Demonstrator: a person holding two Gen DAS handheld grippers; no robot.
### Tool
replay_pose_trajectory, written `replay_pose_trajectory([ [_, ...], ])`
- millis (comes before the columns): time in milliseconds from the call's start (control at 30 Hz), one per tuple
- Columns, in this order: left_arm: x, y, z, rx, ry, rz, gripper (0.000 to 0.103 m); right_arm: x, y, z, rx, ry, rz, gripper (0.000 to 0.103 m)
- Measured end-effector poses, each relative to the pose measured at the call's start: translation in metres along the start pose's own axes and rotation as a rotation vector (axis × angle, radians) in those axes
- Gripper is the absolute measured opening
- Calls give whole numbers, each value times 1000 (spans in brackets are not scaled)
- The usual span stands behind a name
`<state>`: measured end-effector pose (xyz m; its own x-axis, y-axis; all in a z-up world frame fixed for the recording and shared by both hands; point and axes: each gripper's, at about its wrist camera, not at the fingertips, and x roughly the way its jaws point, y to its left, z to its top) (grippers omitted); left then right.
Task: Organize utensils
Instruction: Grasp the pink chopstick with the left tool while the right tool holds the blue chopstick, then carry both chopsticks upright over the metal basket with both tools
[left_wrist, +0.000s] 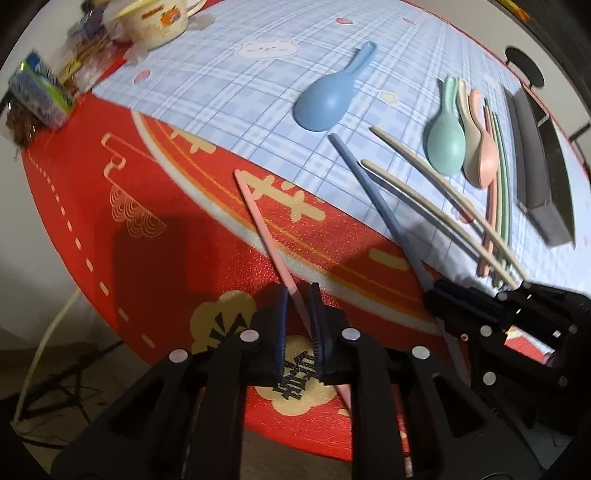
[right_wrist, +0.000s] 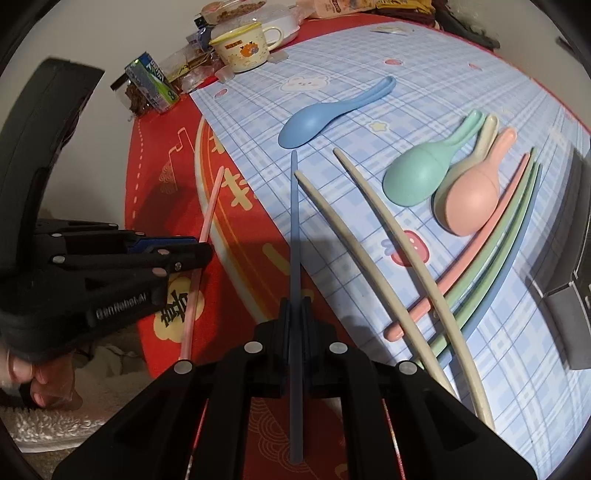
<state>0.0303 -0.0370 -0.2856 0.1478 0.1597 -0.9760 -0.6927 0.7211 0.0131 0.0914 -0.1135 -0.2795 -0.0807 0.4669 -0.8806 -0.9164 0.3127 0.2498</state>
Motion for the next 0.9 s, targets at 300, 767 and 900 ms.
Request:
replay_pose_trajectory([
  [300, -8, 13, -6, 6, -41, -44, 13, 1, 4, 3, -1, -16, -21, 7],
  [767, -31, 67, -2, -158, -103, -237, 10, -18, 2, 2, 149, -93, 122, 6],
  [900, -41, 71, 10, -137, -145, -257, 10, -31, -5, 5, 205, -141, 142, 6],
])
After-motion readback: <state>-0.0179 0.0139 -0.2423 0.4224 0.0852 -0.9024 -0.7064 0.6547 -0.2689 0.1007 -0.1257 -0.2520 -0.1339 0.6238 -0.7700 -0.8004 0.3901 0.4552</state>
